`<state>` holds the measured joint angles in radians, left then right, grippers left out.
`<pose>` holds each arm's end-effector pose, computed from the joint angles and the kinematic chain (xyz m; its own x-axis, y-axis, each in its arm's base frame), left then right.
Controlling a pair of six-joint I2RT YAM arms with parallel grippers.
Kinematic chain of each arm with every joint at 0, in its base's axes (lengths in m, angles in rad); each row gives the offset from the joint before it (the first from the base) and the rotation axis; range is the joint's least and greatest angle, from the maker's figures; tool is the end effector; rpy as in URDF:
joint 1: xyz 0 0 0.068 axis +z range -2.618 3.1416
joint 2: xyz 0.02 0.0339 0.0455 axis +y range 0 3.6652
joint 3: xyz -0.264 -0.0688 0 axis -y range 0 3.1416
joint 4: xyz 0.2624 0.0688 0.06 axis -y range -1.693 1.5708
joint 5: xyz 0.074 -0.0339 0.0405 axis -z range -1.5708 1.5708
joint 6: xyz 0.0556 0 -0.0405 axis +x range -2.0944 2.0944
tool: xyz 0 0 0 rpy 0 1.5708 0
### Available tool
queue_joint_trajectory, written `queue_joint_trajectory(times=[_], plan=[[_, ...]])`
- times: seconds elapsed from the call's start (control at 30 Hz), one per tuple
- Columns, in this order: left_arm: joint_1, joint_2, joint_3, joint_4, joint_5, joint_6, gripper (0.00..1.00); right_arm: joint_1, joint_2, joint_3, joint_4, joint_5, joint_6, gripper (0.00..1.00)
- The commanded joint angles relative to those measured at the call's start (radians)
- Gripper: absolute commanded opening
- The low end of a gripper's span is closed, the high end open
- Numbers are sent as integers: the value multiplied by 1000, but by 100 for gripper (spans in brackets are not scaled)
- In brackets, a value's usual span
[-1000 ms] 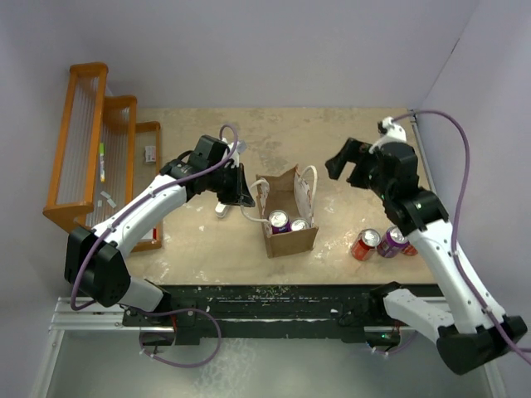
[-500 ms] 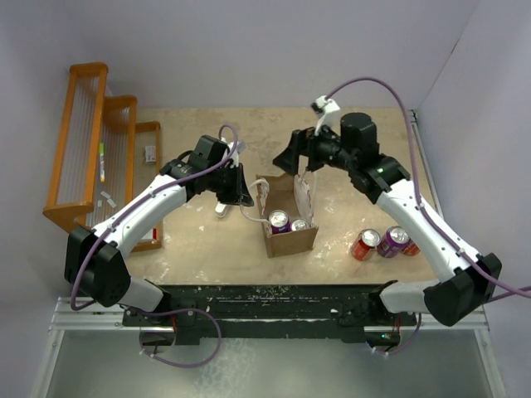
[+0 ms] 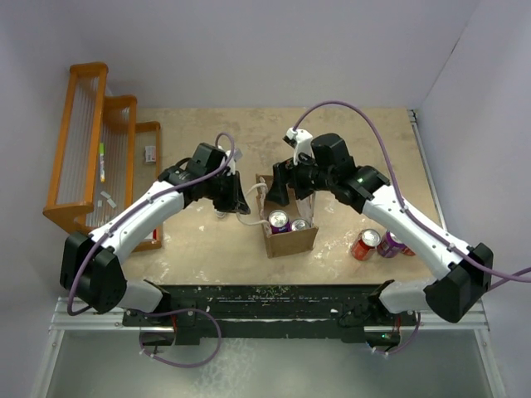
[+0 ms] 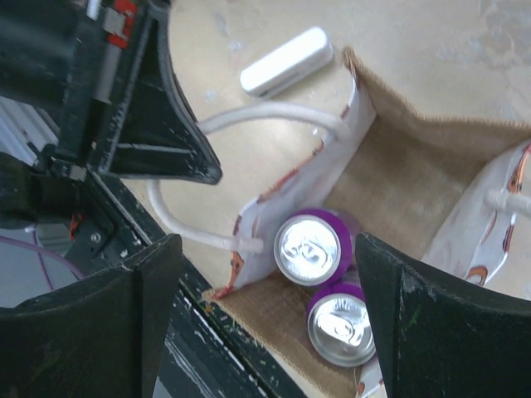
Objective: Take the beverage out of the canvas bag
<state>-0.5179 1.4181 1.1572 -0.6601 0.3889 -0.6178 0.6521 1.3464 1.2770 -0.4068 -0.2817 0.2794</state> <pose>0.2717 -0.1791 0.2648 -0.9447 -0.0786 -0.3183 0.1352 0.7911 -0.5966 0.2612 0.2189 0.3541 -0.5651 -0.0982 -0.8191 -0.6486 0.6665 0.3676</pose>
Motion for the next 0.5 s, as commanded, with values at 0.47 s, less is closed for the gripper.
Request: queue_joint_trajectory(times=[0.47], plan=[[2,-60,-70,19,3,-41,0,66,74,11,-208,151,-100,52]])
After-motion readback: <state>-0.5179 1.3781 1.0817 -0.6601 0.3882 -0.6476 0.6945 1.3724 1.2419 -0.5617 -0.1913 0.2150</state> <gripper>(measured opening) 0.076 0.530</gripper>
